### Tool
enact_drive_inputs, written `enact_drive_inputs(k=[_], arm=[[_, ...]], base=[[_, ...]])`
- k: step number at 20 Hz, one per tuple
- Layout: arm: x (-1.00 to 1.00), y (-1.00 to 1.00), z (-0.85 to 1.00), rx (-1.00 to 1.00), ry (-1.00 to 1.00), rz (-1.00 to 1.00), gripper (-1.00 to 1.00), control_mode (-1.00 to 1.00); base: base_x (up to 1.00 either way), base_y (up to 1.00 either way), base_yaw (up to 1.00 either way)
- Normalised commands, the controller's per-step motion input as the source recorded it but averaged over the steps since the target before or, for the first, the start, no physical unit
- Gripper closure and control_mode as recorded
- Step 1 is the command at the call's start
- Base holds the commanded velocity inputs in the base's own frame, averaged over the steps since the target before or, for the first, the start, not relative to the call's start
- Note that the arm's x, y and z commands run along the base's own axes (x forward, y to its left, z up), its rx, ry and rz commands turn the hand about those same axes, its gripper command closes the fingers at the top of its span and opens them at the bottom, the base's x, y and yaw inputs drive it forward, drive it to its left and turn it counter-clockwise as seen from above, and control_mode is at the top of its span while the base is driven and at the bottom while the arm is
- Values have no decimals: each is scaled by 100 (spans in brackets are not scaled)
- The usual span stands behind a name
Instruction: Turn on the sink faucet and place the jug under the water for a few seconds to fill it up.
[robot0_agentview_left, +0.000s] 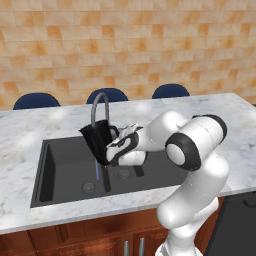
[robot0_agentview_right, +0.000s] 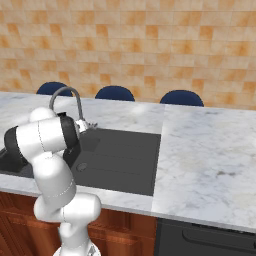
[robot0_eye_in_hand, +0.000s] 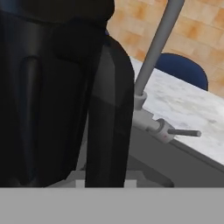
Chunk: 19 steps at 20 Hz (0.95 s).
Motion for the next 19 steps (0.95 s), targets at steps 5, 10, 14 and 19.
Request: enact_drive_inputs(k=[5, 10, 14, 19], arm=[[1, 0, 0, 0, 0, -5, 100, -100], [3, 0, 0, 0, 0, -4, 100, -100], [11, 0, 0, -1, 0, -4, 100, -100], [8, 0, 0, -4, 0, -5, 100, -100]], base=[[0, 0, 0], [0, 0, 0], [0, 0, 0], [0, 0, 0]])
